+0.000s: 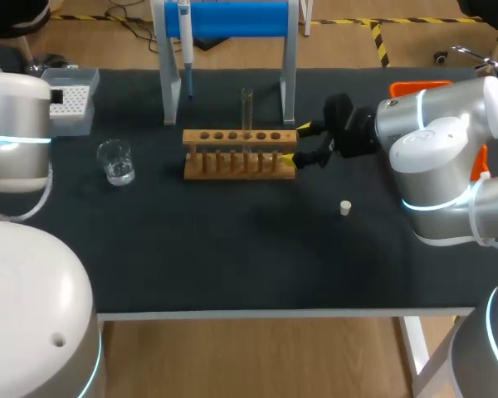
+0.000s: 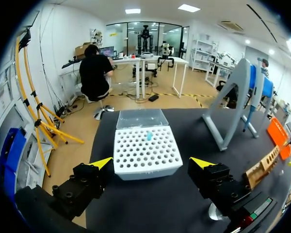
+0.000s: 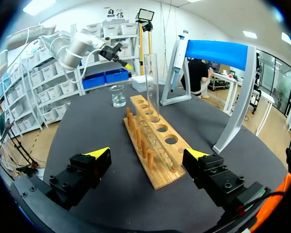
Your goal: Invert the test tube, pick up the pipette, mount the tip to pipette, aspirate from beaker and dispense into the tube, eject the tip, return the pipette, and cap with the stopper.
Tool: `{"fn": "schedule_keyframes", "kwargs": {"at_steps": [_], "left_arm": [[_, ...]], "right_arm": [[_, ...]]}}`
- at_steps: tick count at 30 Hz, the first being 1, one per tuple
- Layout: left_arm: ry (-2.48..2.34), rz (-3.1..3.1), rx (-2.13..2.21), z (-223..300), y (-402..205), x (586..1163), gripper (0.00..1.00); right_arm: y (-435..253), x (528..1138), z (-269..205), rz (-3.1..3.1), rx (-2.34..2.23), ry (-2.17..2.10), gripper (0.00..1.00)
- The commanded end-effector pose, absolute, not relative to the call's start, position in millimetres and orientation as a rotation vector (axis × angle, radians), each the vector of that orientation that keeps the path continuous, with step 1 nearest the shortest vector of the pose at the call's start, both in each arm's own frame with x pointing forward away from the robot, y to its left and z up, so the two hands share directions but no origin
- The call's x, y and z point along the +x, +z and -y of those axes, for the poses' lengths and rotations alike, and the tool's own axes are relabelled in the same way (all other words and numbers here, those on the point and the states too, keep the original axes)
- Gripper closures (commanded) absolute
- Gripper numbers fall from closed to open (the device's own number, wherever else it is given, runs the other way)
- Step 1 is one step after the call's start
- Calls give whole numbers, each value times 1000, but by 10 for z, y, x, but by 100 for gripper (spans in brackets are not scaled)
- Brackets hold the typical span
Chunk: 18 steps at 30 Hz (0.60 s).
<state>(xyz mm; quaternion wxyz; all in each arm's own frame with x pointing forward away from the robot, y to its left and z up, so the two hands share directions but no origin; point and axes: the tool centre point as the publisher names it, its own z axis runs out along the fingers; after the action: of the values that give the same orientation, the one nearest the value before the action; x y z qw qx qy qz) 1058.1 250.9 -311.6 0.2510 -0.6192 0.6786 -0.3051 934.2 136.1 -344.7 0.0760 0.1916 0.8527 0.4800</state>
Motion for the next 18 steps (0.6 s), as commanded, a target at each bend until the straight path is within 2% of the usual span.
{"fn": "schedule_keyframes", "kwargs": {"at_steps": [1,18], "left_arm": [[-809,-1842,-1696,-2444,-3318,10875,0],[-721,-1860,-1716,-2320,-3477,11222,0]], "right_arm": [[-3448,9343,-1360,-2557,574,1439,0],[-3448,9343,-1360,-2557,574,1439,0]]}}
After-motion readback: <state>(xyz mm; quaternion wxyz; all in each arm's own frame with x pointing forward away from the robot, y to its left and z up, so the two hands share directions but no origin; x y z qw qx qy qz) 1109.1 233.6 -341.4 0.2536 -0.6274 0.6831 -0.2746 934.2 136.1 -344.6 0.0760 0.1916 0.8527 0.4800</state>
